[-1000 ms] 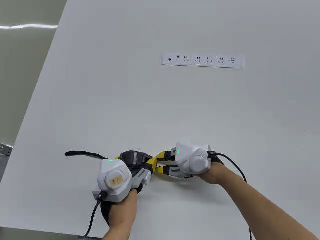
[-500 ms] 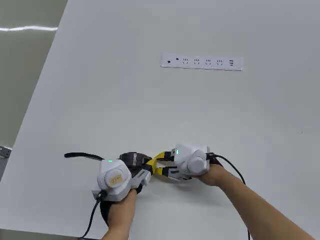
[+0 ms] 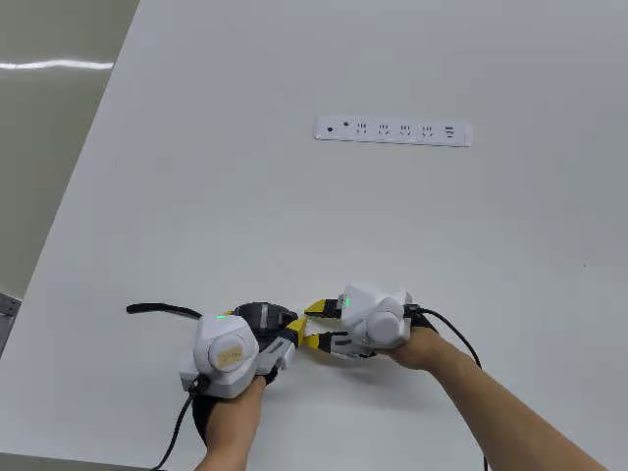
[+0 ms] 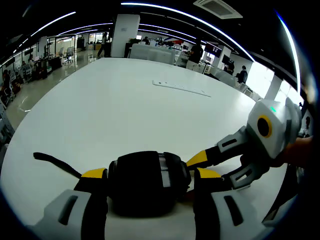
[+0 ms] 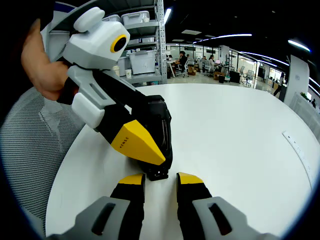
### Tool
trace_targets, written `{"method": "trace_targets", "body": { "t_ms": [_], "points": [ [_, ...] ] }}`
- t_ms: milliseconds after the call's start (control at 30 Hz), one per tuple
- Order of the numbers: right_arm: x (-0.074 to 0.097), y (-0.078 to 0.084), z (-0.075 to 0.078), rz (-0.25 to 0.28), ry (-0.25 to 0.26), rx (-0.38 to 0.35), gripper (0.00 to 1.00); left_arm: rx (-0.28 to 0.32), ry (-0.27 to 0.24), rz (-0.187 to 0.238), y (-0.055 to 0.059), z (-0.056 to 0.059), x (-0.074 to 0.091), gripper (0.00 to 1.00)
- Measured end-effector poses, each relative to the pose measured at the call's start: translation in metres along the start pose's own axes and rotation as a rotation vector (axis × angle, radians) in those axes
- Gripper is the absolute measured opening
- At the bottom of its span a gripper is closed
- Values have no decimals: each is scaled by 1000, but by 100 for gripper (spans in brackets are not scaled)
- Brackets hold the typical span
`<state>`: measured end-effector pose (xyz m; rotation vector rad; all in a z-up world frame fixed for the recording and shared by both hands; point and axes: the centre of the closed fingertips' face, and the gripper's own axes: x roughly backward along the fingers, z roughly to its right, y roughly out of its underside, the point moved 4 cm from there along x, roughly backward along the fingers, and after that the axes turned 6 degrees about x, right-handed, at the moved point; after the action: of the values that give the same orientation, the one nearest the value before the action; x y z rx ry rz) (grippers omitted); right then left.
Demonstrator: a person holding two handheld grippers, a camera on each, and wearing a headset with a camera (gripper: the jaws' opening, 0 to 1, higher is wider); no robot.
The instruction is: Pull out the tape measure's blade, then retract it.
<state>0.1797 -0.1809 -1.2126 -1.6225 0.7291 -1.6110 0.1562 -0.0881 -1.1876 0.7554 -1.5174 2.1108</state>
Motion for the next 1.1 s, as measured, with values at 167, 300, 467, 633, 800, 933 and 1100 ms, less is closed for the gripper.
{"method": "trace_targets", "body": {
  "t_ms": [167, 300, 467, 633, 800, 933, 1100],
  "points": [
    [6, -2, 0, -2, 15, -7, 27, -44, 23, 8, -4, 3, 5, 70],
    [12, -5, -3, -3, 24, -12, 30, -55, 37, 4, -5, 2, 9, 71],
    [22, -6, -5, -11, 41, -15, 34, -120, 67, -8, -6, 1, 15, 75],
    [35, -8, -6, -12, 75, -42, 39, -148, 139, -31, -7, 5, 22, 75],
    [49, -12, -9, -10, 112, -68, 42, -241, 181, -24, -15, 8, 31, 77],
    [60, -13, -13, -15, 141, -84, 45, -319, 208, -31, -19, 9, 38, 77],
    [76, -14, -17, -16, 194, -136, 49, -349, 255, -33, -24, 8, 46, 80]
  ]
}}
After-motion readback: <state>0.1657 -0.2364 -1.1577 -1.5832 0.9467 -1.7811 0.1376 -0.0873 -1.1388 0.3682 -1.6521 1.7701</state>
